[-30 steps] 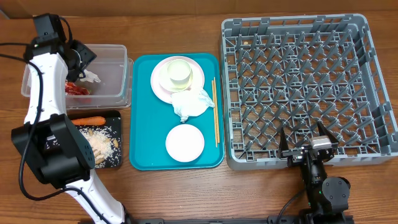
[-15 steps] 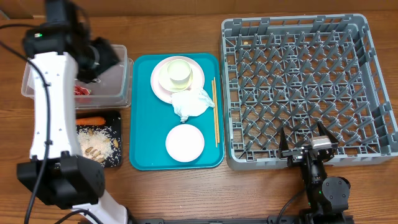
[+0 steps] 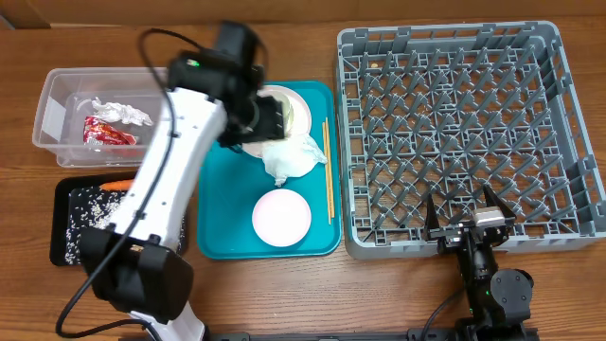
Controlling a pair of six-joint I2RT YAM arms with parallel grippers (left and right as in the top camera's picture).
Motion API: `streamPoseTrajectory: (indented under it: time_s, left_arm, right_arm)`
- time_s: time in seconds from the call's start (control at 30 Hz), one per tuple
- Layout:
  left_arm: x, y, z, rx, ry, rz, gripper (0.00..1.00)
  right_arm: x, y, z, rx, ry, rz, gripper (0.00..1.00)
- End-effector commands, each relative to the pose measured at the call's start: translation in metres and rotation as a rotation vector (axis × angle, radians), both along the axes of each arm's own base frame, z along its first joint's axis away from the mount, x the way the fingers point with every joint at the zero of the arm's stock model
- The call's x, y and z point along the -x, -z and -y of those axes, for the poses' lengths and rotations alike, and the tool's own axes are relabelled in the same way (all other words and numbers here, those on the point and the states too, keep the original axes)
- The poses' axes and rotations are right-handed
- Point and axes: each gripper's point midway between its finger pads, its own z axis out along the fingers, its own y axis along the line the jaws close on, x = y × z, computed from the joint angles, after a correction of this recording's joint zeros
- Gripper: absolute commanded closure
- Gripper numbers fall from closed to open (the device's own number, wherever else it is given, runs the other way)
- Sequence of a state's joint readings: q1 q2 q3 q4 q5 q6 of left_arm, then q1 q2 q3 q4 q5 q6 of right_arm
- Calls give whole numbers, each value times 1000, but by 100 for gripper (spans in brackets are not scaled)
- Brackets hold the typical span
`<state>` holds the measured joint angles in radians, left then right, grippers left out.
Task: Sort waste into correct bins and load items into the dishwasher
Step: 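Return the left gripper to the teal tray and grasp remaining tissue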
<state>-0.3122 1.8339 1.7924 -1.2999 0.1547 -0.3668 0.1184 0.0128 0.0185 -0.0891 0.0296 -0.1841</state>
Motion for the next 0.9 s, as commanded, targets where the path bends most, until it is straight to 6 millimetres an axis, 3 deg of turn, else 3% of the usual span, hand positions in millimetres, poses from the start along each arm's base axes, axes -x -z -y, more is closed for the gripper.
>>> streamPoseTrajectory:
  time_s: [0.0, 0.1, 0.5, 0.87]
  left_arm:
    - [8, 23, 17, -46, 41, -22, 24]
    - [10, 40, 27, -73, 55, -18, 24]
    - [-2, 95, 30, -105, -22, 29, 24]
    - [9, 127, 18, -144, -78, -1, 23]
  right_arm:
    - [0, 1, 0, -1, -3, 7, 0]
    - [0, 1, 0, -1, -3, 7, 0]
    - [0, 1, 0, -1, -3, 7, 0]
    - [0, 1, 0, -1, -3, 7, 0]
